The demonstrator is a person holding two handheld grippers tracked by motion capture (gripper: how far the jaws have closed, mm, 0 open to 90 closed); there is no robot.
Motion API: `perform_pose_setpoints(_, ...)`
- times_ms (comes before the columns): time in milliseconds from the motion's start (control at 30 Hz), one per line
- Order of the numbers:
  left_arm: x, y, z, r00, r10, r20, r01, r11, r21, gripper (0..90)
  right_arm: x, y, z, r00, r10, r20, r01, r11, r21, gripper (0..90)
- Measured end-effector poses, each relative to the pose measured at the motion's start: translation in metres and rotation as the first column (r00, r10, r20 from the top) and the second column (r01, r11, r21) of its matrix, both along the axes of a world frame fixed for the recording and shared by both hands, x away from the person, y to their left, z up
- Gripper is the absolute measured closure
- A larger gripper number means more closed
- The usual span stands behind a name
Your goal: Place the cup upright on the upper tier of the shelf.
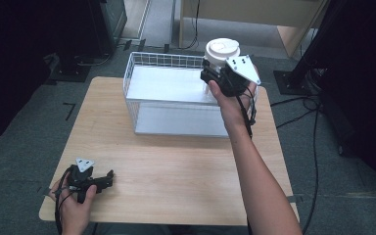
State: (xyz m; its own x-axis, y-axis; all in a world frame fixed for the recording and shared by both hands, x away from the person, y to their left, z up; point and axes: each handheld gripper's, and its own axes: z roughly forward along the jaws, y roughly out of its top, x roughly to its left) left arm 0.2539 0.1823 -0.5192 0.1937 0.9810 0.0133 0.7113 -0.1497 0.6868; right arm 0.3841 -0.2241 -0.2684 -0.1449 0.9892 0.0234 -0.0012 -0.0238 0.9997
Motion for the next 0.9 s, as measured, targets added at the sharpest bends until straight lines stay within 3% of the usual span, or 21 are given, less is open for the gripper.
perform_pose_setpoints(267, 0.000, 0.000, 0.000, 1.0000, -0.001, 0.000, 0.001, 1.0000, -0.001, 0.0, 0.024, 0.011, -0.003, 0.9998, 0.014, -0.016, -0.014, 1.000, -0.009, 15.6)
perform_pose_setpoints(467, 0.000, 0.000, 0.000, 1.0000, 0.000, 0.000, 0.000, 1.0000, -0.001, 0.0, 0.042, 0.017, -0.012, 0.9994, -0.008, -0.034, 0.008, 1.000, 0.018, 15.6)
perform_pose_setpoints(667, 0.000, 0.000, 0.000, 1.0000, 0.000, 0.000, 0.000, 1.0000, 0.000, 0.0, 0.044, 0.020, -0.015, 0.9998, -0.009, -0.018, 0.009, 1.000, 0.019, 15.5)
perform_pose_setpoints(900, 0.000, 0.000, 0.000, 1.0000, 0.000, 0.000, 0.000, 1.0000, 0.000, 0.0, 0.040, 0.016, -0.016, 0.9992, 0.020, -0.034, -0.020, 1.000, -0.004, 14.0)
